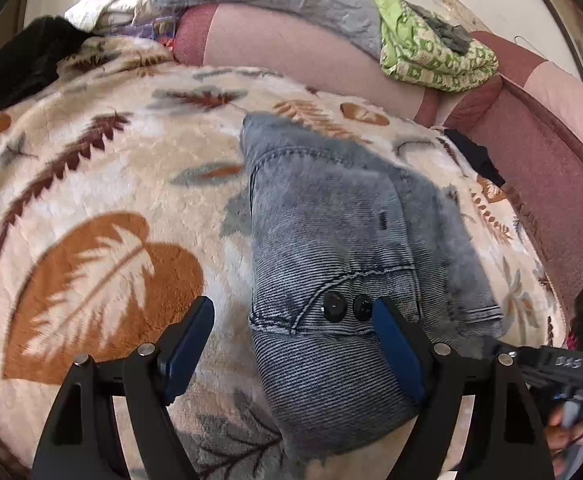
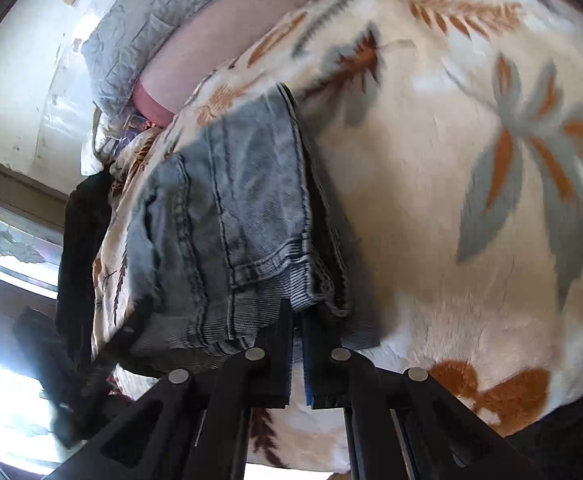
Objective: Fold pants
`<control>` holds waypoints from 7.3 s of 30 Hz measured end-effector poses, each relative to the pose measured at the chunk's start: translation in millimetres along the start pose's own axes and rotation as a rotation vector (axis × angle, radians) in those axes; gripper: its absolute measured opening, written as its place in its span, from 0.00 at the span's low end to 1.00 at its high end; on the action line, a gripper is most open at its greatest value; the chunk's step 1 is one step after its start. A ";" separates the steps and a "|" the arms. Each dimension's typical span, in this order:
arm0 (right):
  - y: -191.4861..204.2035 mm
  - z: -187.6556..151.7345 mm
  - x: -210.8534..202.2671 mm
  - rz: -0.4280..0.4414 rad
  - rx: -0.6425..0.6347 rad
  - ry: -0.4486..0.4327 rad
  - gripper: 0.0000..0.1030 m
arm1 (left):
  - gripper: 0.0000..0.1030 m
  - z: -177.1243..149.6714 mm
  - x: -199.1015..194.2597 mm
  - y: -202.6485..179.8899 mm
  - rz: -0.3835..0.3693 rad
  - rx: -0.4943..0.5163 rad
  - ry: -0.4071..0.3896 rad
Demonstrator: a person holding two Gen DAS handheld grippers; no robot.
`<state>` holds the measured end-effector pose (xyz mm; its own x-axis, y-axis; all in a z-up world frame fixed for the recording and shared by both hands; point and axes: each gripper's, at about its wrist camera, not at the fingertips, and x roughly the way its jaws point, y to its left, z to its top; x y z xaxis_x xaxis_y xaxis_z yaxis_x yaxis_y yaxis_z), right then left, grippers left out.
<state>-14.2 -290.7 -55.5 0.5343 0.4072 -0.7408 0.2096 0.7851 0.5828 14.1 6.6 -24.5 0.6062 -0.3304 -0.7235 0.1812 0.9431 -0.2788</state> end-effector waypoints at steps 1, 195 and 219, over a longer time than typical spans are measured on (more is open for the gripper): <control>1.4 1.2 -0.6 -0.002 -0.001 -0.002 0.03 | 0.80 3.0 -11.0 -2.4 0.010 0.014 -0.042; 125.2 20.3 -34.9 -0.226 -0.618 -0.207 0.88 | 0.89 54.3 -61.9 -11.1 0.316 0.065 -0.172; 103.5 -34.8 -59.0 -0.247 -0.725 -0.367 1.00 | 0.90 14.3 -95.7 -58.2 0.321 0.026 -0.165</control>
<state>-52.6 -217.3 36.9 0.8004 0.1055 -0.5901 -0.1544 0.9875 -0.0329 -43.4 -16.2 70.0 0.7518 -0.0090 -0.6594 -0.0203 0.9991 -0.0367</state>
